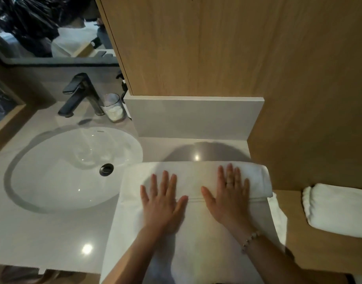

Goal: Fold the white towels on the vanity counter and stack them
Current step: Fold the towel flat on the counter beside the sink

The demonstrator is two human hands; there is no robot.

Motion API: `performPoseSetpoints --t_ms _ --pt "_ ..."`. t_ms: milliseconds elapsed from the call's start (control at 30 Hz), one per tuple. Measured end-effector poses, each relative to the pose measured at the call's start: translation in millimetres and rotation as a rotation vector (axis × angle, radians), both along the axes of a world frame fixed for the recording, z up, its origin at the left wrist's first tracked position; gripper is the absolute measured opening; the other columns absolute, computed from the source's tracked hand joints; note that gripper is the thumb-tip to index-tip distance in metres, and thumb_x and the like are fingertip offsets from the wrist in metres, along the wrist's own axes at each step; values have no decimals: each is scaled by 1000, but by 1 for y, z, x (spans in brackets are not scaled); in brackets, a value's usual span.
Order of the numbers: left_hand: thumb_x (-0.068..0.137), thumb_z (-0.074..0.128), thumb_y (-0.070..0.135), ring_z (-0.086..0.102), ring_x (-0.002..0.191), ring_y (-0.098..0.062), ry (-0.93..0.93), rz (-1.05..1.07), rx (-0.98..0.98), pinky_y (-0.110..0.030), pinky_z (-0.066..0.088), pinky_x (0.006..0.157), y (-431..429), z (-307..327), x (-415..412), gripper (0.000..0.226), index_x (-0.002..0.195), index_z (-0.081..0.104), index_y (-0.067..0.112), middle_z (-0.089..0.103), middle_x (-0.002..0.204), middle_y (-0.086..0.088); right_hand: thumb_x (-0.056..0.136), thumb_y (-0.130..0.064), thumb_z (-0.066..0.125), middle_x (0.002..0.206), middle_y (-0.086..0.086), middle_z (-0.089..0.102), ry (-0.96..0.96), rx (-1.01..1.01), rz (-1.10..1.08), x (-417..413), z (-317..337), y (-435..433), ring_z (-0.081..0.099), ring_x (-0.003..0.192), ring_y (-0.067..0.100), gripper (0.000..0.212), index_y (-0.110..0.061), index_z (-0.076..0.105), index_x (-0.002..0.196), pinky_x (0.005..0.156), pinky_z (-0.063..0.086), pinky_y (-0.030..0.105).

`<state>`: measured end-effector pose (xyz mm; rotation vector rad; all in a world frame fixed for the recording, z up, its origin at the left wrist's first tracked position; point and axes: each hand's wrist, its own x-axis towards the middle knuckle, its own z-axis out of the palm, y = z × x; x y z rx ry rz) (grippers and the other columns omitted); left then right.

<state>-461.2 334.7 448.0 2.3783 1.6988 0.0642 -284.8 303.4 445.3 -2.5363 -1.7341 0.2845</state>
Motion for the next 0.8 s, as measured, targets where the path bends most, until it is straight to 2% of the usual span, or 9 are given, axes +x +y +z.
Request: performPoseSetpoints --t_ms 133,267,400,467,500,567,600,700,800 --pt "68 -20 76 -31 137 -20 28 -23 -8 -48 -16 112 40 -1 4 90 147 -11 34 -27 150 9 68 -67 -16 157 9 -14 7 -11 -10 4 4 34 -12 145 27 96 -17 -9 150 115 -7 48" --pt "69 -13 69 -20 143 -25 38 -8 -12 -51 -11 114 70 2 12 88 149 -5 32 -16 157 6 88 -66 8 156 8 -18 35 -48 -12 12 7 65 -16 144 27 80 -17 -12 149 115 -9 46" --pt "67 -14 70 -16 144 -26 40 -1 -28 -52 -8 114 92 6 18 92 150 -2 31 -12 158 4 92 -63 22 157 6 -16 135 -77 4 20 14 89 -14 145 25 79 -18 -9 150 117 -6 45" --pt "65 -16 74 -16 144 -26 60 -12 -28 -52 -7 114 97 5 18 96 150 -3 32 -12 158 5 91 -60 35 159 8 4 318 60 -103 29 25 97 5 145 27 80 -14 7 151 118 11 43" --pt "62 -20 78 -16 144 -26 59 -17 -22 -52 -7 114 99 3 17 101 149 -3 32 -12 158 5 89 -55 45 154 12 22 396 229 -236 37 33 98 22 141 29 77 -10 22 147 113 23 42" --pt "55 -33 78 -18 144 -25 58 -24 -13 -51 -9 114 101 2 17 108 149 -5 32 -15 157 5 85 -42 58 131 17 49 388 581 -542 65 46 96 44 121 33 57 -6 48 128 97 38 40" --pt "54 -36 76 -20 143 -25 52 -30 -9 -51 -11 114 101 2 16 108 149 -7 32 -18 156 6 86 -37 58 125 18 54 394 610 -664 83 49 94 47 117 35 49 -4 52 122 93 40 39" --pt "56 -34 77 -21 142 -25 12 -44 -14 -50 -13 114 99 1 15 107 149 -5 32 -23 152 8 94 -35 46 127 20 56 628 306 -739 125 44 96 49 120 35 44 -1 55 121 96 38 37" --pt "59 -31 78 -22 141 -24 -16 -41 -1 -50 -12 114 100 -1 16 107 150 0 31 -13 157 5 95 -28 45 122 18 59 784 221 -709 133 38 107 52 116 34 37 0 60 113 92 38 36"
